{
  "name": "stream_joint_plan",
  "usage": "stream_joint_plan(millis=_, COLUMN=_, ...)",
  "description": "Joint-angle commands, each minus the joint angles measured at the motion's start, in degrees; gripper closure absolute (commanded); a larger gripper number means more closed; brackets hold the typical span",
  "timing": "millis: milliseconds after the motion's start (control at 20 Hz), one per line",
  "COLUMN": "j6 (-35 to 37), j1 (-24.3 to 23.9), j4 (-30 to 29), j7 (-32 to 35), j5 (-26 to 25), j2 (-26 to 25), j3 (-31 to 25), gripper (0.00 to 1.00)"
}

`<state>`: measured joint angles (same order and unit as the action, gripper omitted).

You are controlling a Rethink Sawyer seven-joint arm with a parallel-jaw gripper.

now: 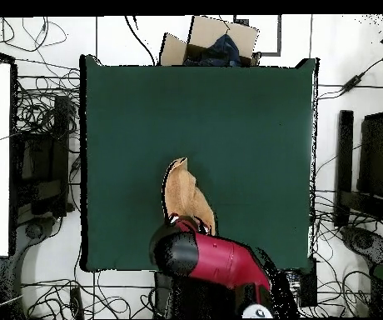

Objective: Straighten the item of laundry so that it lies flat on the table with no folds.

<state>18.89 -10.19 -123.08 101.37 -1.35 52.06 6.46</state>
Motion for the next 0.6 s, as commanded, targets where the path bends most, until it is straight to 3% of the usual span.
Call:
stream_joint_plan(millis=50, j6=10.8, j1=-0.3, j4=-1.1, j7=6.1, j5=3.1, j2=10.8, j3=-2.4, gripper=1.00)
stream_joint_plan(millis=600, j6=25.8, j1=2.3, j4=5.1, j7=8.3, j5=1.9, j2=16.7, j3=-0.2, gripper=1.00)
